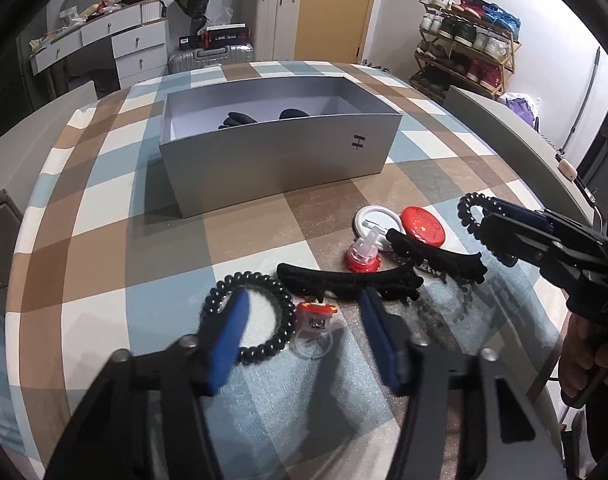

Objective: Organize jewelry
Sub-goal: 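Grasp the black coiled bracelet with the right gripper and lift it, then carry the coiled bracelet into the grey box and open the right gripper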

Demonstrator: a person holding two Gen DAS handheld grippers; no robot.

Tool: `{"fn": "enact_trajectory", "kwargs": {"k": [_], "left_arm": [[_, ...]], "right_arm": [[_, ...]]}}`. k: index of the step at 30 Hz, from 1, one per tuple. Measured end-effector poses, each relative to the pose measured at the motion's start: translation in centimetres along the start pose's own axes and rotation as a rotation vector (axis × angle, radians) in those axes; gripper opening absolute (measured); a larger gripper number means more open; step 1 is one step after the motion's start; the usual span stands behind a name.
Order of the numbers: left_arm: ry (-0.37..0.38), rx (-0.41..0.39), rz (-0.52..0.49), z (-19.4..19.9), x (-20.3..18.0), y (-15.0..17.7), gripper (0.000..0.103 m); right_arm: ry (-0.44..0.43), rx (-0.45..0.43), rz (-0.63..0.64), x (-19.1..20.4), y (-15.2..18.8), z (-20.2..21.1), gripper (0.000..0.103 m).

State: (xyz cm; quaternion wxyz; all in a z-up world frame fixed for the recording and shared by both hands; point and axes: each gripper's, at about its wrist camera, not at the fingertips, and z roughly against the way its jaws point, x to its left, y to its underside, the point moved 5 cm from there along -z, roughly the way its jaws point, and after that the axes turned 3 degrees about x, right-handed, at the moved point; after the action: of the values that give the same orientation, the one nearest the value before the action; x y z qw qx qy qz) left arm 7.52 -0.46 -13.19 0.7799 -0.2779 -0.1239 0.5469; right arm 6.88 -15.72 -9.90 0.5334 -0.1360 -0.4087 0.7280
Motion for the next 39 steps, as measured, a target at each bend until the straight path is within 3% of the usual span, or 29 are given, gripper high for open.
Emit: {"fn": "enact_trajectory", "kwargs": {"k": [5, 10, 16, 22, 30, 39], "left_arm": [[0.007, 0.006, -0.025, -0.1, -0.8, 0.0, 0.036], [-0.018, 0.024, -0.036, -0.5, -0.8, 0.1, 0.02], [-0.029, 0.023, -0.036, -0.2, -0.9, 0.1, 0.014], [-0.019, 0.015, -0.039, 0.3, -1.3, 0.1, 0.014], [0.002, -0.049, 0.044, 2.7, 0.2, -1.0, 0.014], [-0.036, -0.138, 0.077, 4.9, 2.3, -4.4, 0.014]], "right_arm": [[0.006, -0.001, 0.001, 0.0, 0.1, 0.0, 0.04], [0.008, -0.004, -0.001, 0.0, 0.0, 0.2, 0.04], [0.013, -0.007, 0.005, 0.1, -0.1, 0.4, 0.04], [0.009, -0.016, -0.005, 0.0, -0.4, 0.8, 0.04], [-0.005, -0.036, -0.01, 0.2, -1.5, 1.4, 0.04], [-0.069, -0.082, -0.005, 0.8, -5.8, 1.5, 0.04]]}}
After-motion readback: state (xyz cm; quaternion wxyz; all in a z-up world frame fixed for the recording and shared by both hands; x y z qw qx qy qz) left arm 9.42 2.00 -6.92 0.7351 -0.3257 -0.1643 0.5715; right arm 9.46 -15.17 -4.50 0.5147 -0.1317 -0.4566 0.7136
